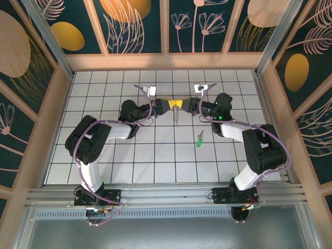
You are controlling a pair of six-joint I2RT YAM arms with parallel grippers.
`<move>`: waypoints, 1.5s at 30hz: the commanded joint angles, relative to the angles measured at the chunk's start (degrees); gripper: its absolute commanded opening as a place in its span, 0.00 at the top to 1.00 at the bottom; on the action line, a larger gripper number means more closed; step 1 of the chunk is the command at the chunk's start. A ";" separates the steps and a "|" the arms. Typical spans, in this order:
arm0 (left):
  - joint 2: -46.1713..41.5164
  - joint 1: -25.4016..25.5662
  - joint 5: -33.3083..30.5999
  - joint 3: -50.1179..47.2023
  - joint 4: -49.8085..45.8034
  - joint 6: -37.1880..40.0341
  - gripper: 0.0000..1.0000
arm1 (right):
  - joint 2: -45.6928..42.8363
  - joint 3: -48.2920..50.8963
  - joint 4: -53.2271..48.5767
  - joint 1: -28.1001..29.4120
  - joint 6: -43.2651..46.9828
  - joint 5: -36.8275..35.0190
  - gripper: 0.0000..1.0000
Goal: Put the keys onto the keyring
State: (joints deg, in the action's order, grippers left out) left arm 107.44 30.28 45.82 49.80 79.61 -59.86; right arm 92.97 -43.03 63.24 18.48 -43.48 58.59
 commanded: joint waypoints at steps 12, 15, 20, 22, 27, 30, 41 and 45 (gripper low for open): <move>-4.33 0.57 0.24 -2.34 -1.03 5.04 1.00 | -6.42 -2.07 -10.77 -3.14 5.26 -6.62 0.01; -5.45 0.56 0.02 -2.12 -3.14 6.61 1.00 | -8.96 -2.76 -18.71 -4.33 9.04 -10.87 0.01; -7.34 0.57 -0.04 -0.70 -8.58 9.91 1.00 | -14.21 -3.69 -32.25 -5.08 13.95 -26.68 0.01; -8.35 0.57 -0.21 -0.05 -11.42 11.80 1.00 | -16.60 -2.84 -34.85 -5.42 13.47 -34.47 0.01; -11.82 0.56 -1.72 1.92 -19.96 18.20 1.00 | -19.57 -0.78 -35.56 -7.14 11.49 -38.58 0.01; -13.16 0.54 -3.62 4.00 -25.74 22.78 1.00 | -19.87 0.76 -35.03 -7.80 10.24 -41.34 0.01; -17.89 0.92 -15.12 -2.45 -17.88 31.29 1.00 | -17.84 6.28 -32.31 -9.43 10.81 -37.98 0.01; -18.49 0.98 -15.52 -3.89 -14.62 30.48 1.00 | -18.06 9.16 -27.03 -9.46 9.85 -33.45 0.02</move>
State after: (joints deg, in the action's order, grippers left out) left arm 90.98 30.98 32.21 46.70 58.67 -31.20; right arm 74.96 -35.33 29.43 9.19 -33.34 20.97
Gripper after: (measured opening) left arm 0.050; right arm 0.985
